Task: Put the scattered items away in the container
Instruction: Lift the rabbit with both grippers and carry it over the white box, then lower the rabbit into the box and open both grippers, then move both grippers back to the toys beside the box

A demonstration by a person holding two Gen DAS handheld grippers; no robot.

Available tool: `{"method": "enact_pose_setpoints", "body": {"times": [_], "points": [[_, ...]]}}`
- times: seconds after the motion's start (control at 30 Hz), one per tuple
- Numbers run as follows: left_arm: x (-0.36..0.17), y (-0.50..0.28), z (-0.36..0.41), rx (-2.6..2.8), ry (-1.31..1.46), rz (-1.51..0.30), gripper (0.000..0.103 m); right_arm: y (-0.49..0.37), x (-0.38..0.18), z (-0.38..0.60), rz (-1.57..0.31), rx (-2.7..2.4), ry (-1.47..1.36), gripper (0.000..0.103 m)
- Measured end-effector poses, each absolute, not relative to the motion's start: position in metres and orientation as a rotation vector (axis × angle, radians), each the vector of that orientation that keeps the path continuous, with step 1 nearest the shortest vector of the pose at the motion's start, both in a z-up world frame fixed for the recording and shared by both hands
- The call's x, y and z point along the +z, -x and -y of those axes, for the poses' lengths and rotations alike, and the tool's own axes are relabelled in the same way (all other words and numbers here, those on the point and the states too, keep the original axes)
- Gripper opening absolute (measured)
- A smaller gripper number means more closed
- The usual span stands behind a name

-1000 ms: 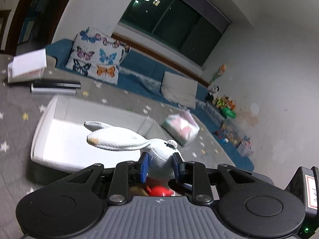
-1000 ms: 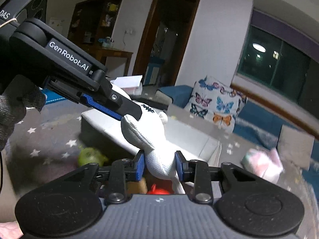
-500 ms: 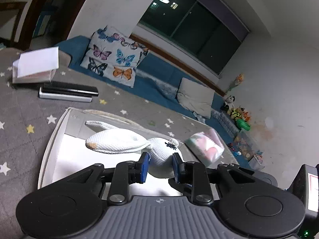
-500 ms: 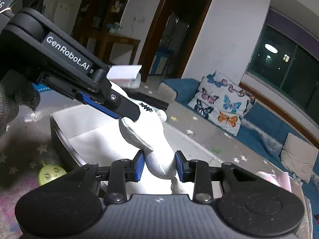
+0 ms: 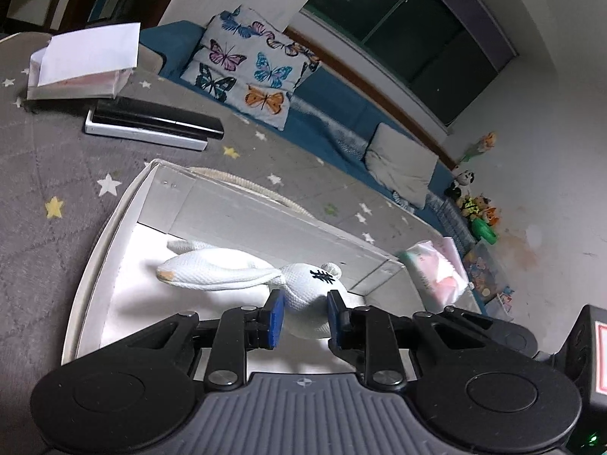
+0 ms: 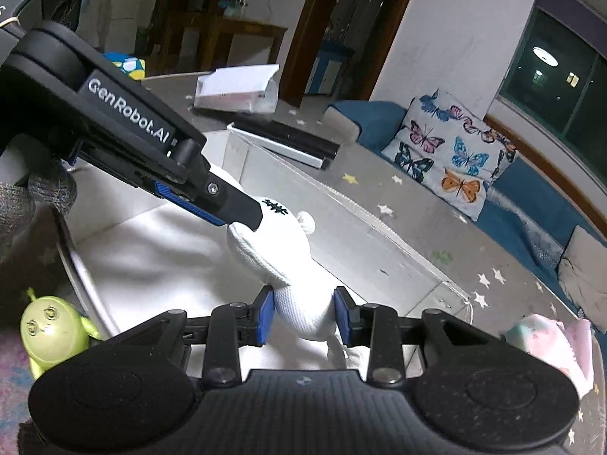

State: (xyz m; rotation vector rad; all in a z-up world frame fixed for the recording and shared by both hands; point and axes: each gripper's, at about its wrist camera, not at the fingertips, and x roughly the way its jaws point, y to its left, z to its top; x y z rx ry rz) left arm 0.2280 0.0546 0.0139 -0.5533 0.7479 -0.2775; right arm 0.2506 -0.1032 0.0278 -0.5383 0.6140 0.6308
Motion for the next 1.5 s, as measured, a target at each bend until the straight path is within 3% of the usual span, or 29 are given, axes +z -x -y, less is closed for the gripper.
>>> {"method": "enact_pose_setpoints", "body": {"times": [0.47, 0.63, 0.77, 1.5], "points": [[-0.001, -0.248, -0.049, -0.256, 0.537, -0.810, 0.025, -0.271, 0.018, 0.103, -0.715, 0.645, 0.543, 0.034], [-0.001, -0.248, -0.047, -0.252, 0.528, -0.817, 0.025, -0.272, 0.019, 0.103, -0.723, 0.651, 0.547, 0.042], [0.000, -0.246, -0.048, -0.243, 0.522, -0.820, 0.025, -0.269, 0.021, 0.105, -0.728, 0.650, 0.533, 0.043], [0.045, -0.162, -0.038, -0.267, 0.416, -0.693, 0.025, -0.176, 0.070, 0.148, -0.562, 0.630, 0.333, 0.051]]}}
